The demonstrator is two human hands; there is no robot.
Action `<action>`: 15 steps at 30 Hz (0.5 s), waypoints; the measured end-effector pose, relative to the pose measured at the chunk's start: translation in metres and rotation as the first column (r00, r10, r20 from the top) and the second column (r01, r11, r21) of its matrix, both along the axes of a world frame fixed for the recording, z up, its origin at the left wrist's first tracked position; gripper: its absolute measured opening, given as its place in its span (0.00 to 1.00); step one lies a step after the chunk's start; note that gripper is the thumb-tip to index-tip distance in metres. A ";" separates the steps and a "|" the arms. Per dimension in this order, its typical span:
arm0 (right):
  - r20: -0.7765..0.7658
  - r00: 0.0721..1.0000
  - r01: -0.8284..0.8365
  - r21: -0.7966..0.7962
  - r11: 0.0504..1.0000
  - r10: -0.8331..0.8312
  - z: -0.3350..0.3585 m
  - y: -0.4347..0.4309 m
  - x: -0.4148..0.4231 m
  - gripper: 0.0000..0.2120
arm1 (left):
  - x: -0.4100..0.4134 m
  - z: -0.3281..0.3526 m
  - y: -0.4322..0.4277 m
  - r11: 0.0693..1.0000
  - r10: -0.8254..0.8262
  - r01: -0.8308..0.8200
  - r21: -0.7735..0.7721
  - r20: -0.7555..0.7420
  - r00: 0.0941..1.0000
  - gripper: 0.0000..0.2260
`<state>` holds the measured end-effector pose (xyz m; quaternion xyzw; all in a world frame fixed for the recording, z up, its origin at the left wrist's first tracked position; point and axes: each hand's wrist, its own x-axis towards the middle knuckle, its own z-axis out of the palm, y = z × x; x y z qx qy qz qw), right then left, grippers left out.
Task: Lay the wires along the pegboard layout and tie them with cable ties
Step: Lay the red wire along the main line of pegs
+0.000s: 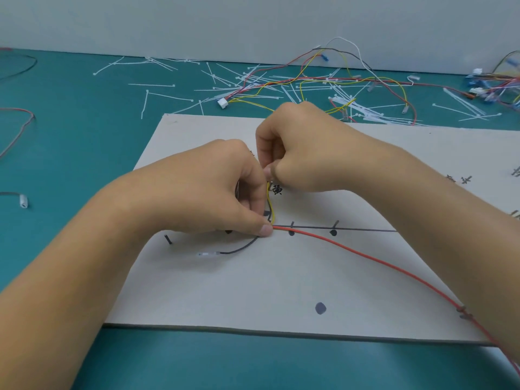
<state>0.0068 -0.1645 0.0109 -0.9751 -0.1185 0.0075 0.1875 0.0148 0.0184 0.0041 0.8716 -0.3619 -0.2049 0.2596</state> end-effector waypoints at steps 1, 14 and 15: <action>0.023 1.000 -0.007 -0.024 1.000 0.007 0.000 0.001 -0.001 0.07 | 0.000 0.000 0.000 1.000 0.005 -0.005 0.001 0.002 1.000 0.09; 0.001 1.000 -0.031 -0.021 0.999 0.031 0.000 -0.008 -0.021 0.08 | -0.005 0.003 -0.003 0.999 0.012 -0.014 0.035 0.069 0.998 0.08; 0.002 1.000 -0.029 -0.016 0.999 0.029 0.000 -0.008 -0.021 0.10 | -0.006 0.003 -0.002 0.999 0.010 -0.013 0.035 0.067 0.998 0.08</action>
